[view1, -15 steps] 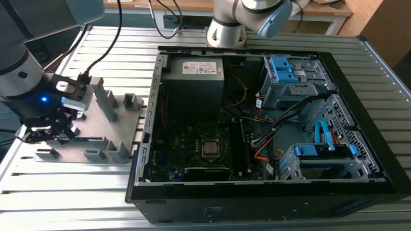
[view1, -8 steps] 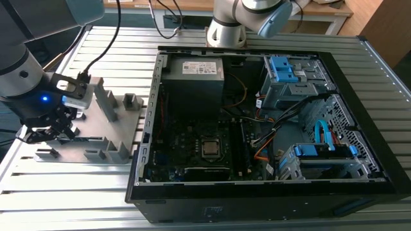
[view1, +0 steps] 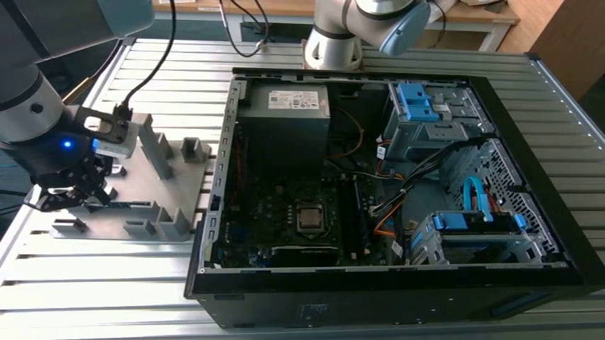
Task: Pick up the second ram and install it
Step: 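Pick up the second ram and move it above second insertion slot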
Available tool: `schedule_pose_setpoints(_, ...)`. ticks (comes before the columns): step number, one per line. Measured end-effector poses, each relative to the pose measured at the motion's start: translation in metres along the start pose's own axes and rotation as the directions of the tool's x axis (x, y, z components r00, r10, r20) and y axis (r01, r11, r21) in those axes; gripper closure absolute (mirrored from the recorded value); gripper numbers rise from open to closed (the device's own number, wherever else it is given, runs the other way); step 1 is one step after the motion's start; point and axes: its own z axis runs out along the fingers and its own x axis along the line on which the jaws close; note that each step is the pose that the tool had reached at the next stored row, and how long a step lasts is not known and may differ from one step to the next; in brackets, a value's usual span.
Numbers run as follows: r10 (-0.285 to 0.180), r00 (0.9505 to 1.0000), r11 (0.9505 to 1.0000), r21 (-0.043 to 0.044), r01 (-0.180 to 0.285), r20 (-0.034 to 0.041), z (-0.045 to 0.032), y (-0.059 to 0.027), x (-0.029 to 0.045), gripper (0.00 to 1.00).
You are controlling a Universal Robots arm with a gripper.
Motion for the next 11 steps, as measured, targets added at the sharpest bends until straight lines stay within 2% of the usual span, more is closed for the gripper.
schedule_pose_setpoints(11,-0.052,0.9987,0.9987,-0.0016,0.052,-0.0023,0.0000,0.0000,0.0000,0.90)
